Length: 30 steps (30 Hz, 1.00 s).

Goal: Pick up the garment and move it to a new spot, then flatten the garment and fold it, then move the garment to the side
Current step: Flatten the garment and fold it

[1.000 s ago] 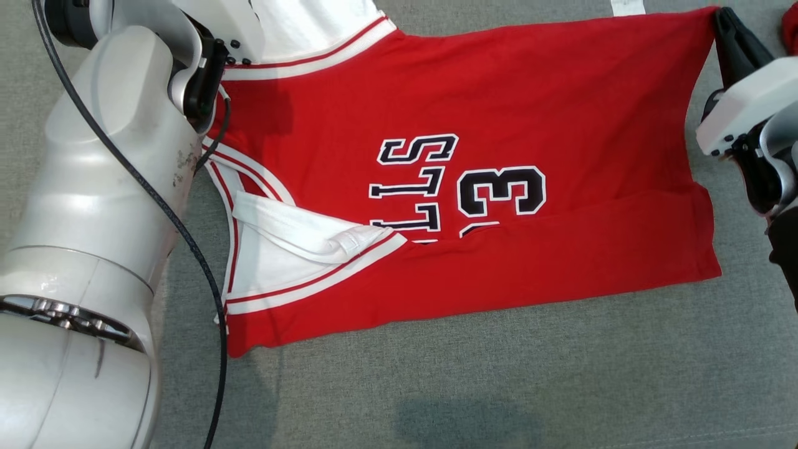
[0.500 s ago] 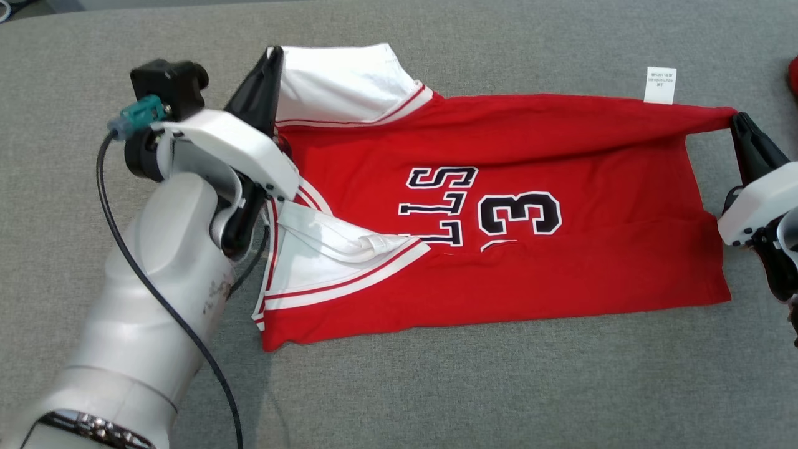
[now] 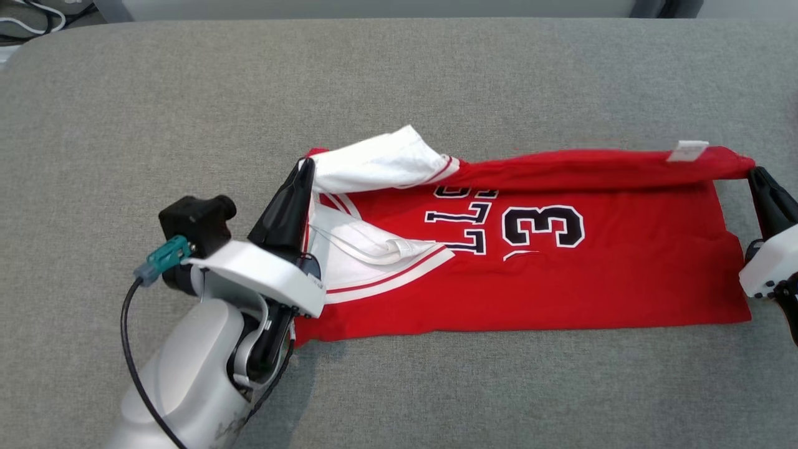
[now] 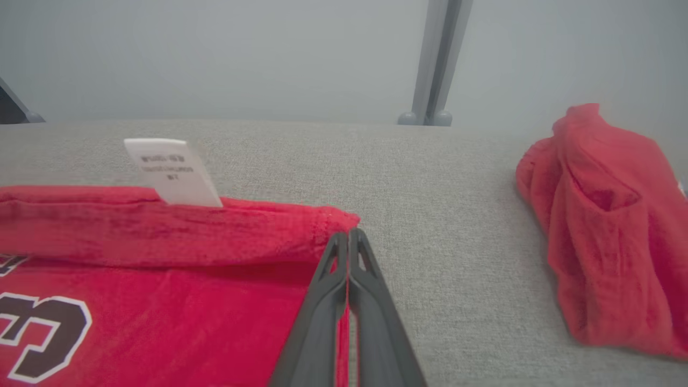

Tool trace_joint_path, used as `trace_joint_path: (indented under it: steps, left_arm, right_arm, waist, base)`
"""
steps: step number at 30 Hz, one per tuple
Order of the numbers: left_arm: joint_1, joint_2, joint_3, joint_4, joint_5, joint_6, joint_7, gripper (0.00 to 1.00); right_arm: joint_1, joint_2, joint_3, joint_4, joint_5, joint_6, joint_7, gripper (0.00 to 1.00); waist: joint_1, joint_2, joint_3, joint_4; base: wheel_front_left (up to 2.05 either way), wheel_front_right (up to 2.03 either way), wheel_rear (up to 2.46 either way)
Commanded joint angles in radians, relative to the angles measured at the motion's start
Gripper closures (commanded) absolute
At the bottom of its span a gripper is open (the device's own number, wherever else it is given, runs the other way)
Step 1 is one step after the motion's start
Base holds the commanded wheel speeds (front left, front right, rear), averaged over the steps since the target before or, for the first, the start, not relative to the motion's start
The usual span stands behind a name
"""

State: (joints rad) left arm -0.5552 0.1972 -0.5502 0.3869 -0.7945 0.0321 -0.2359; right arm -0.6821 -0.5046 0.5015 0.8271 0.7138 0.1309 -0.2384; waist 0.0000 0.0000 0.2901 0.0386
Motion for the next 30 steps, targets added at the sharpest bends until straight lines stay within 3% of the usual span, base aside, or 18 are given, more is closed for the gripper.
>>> trace_joint_path:
  steps: [1, 5, 14, 27, 28, 29, 30]
  left_arm:
    - [0.036, 0.047, 0.040, -0.094, -0.010, 0.035, 0.012, 1.00]
    - [0.127, 0.077, 0.045, -0.216, -0.022, 0.083, 0.040, 1.00]
    - [0.240, 0.084, 0.010, -0.346, -0.028, 0.138, 0.081, 1.00]
    - [0.284, 0.068, -0.017, -0.288, -0.014, 0.171, 0.067, 1.00]
    - [0.286, 0.063, -0.018, -0.271, -0.019, 0.169, 0.069, 0.94]
    - [0.288, 0.057, -0.021, -0.255, -0.029, 0.166, 0.078, 0.81]
    - [0.289, 0.051, -0.023, -0.239, -0.037, 0.164, 0.084, 0.65]
  right_arm:
    - [0.050, -0.036, -0.012, -0.024, 0.016, 0.000, -0.017, 1.00]
    - [0.095, -0.048, -0.044, -0.033, 0.033, 0.000, -0.018, 1.00]
    - [0.160, -0.041, -0.075, -0.040, 0.033, 0.000, -0.002, 1.00]
    - [0.267, -0.006, -0.116, -0.073, 0.031, 0.000, 0.048, 1.00]
    - [0.271, -0.002, -0.119, -0.075, 0.029, 0.000, 0.051, 1.00]
    - [0.273, 0.002, -0.123, -0.076, 0.026, 0.000, 0.054, 0.96]
    - [0.276, 0.005, -0.128, -0.077, 0.023, 0.000, 0.055, 0.61]
  waist:
    - [0.0000, 0.0000, -0.008, 0.005]
    - [0.0000, 0.0000, -0.021, 0.010]
    - [0.0000, 0.0000, -0.026, 0.016]
    - [0.0000, 0.0000, -0.027, 0.013]
    - [0.0000, 0.0000, -0.029, 0.011]
    - [0.0000, 0.0000, -0.030, 0.009]
    - [0.0000, 0.0000, -0.032, 0.007]
  base:
    - [0.00, 0.00, 0.00]
    - [0.00, 0.00, 0.00]
    - [0.00, 0.00, 0.00]
    - [0.00, 0.00, 0.00]
    - [0.00, 0.00, 0.00]
    - [0.00, 0.00, 0.00]
    - [0.00, 0.00, 0.00]
